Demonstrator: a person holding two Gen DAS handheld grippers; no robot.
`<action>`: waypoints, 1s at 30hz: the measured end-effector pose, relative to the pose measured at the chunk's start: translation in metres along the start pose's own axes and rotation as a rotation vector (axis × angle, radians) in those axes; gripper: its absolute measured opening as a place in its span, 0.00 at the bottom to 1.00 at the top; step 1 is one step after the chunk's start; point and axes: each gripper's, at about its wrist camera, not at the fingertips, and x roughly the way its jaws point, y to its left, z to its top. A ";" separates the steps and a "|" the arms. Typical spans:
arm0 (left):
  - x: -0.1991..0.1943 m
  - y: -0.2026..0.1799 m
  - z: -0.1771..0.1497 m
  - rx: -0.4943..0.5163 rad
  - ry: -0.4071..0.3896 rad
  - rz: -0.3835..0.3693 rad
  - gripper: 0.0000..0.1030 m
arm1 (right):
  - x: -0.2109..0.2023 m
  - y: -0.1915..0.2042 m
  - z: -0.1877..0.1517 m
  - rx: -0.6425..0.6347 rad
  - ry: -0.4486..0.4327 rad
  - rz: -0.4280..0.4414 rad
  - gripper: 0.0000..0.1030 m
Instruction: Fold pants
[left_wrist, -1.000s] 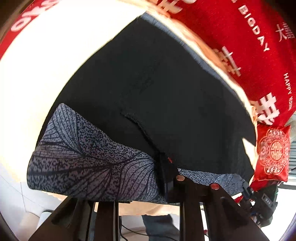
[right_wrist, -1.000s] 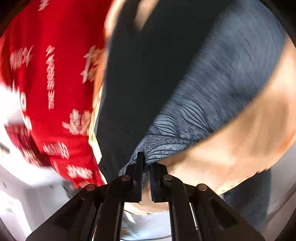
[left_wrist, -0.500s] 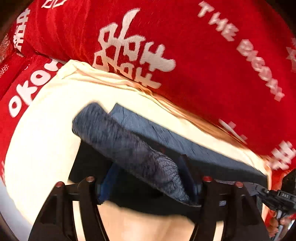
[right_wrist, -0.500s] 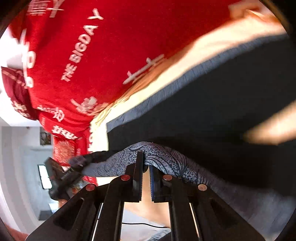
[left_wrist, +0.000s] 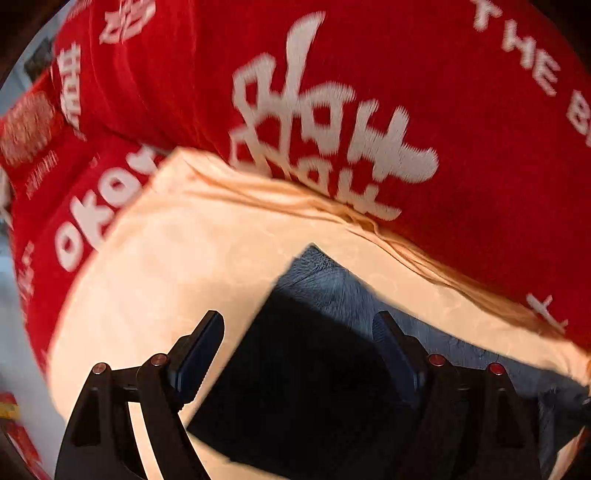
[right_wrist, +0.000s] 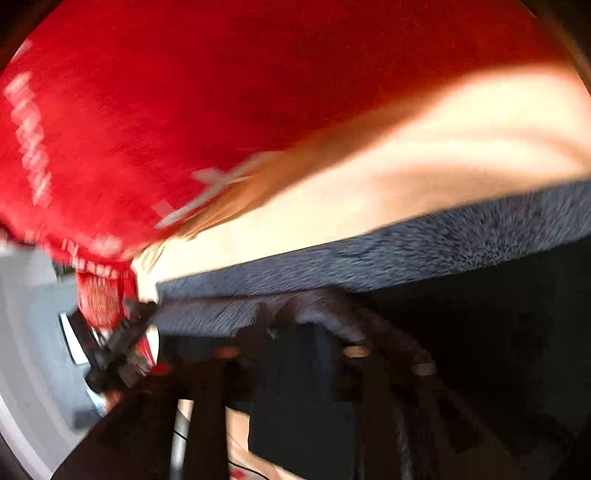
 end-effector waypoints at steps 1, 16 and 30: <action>-0.006 -0.001 -0.003 0.029 -0.002 -0.004 0.81 | -0.010 0.012 -0.006 -0.042 -0.018 0.013 0.41; 0.066 -0.062 -0.012 0.125 0.085 0.107 0.83 | 0.057 0.043 0.004 -0.162 -0.033 -0.074 0.35; -0.005 -0.107 -0.115 0.384 0.240 -0.029 0.83 | -0.090 -0.036 -0.103 0.099 -0.131 0.026 0.45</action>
